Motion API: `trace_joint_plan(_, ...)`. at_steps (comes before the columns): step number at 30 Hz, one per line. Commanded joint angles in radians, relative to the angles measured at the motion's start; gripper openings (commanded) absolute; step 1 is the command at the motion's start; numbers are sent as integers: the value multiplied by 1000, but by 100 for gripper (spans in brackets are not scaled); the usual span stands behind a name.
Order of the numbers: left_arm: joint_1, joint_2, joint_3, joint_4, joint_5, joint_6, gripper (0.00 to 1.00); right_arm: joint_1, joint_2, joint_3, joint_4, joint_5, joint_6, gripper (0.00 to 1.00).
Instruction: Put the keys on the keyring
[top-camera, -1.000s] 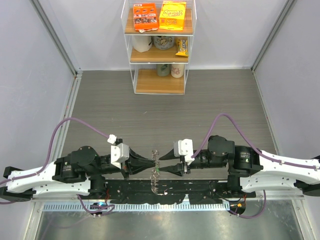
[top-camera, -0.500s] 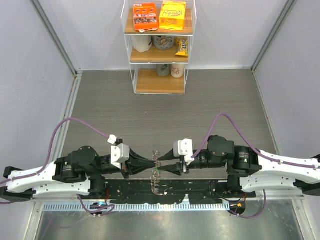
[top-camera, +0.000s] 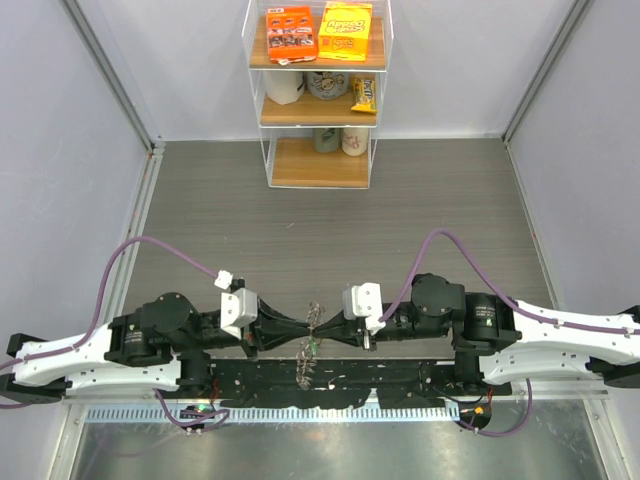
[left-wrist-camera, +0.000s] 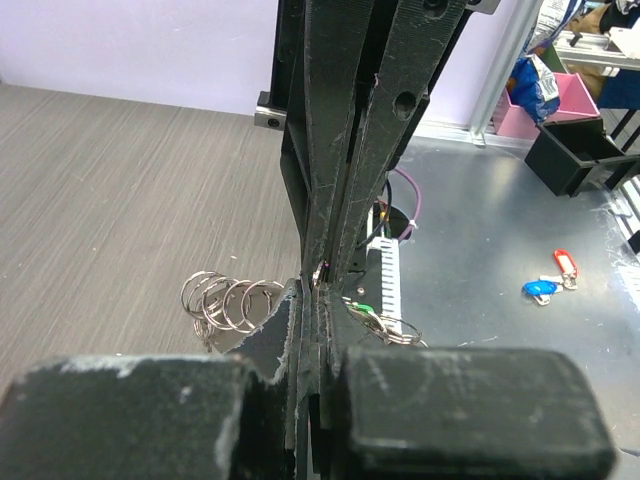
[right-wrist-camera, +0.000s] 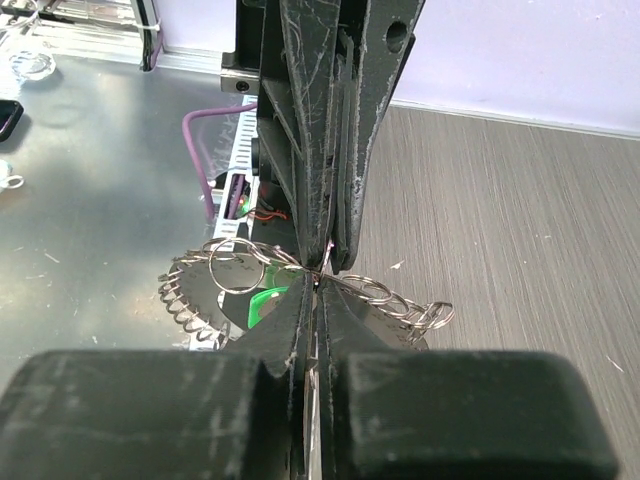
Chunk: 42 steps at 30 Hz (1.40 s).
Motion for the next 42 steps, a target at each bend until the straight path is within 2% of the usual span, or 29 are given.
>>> trace_joint_plan(1, -5, 3, 28, 21, 5, -4, 0, 17, -10, 77, -9, 20, -24, 6)
trace_joint_plan(2, -3, 3, 33, 6, 4, -7, 2, 17, -1, 85, -23, 23, -21, 6)
trace_joint_plan(5, -5, 0, 48, -43, 19, -20, 18, 17, 16, 138, -113, 32, 0, 6)
trace_joint_plan(10, -3, 21, 85, -146, 48, -30, 34, 17, 64, 224, -293, 42, 39, 6)
trace_joint_plan(13, -3, 50, 105, -188, 65, -35, 38, 17, 99, 290, -392, 49, 57, 6)
trace_joint_plan(16, -3, 79, 119, -205, 76, -37, 40, 18, 148, 335, -492, 45, 76, 6)
trace_joint_plan(22, -3, 119, 145, -225, 91, -30, 41, 17, 185, 376, -563, 11, 106, 6)
trace_joint_plan(37, -3, 179, 167, -243, 117, -10, 39, 17, 257, 471, -591, -55, 126, 6)
trace_joint_plan(39, -3, 174, 167, -240, 117, -7, 37, 17, 265, 476, -589, -57, 128, 6)
trace_joint_plan(42, -3, 177, 170, -243, 122, -3, 29, 17, 274, 483, -595, -58, 128, 6)
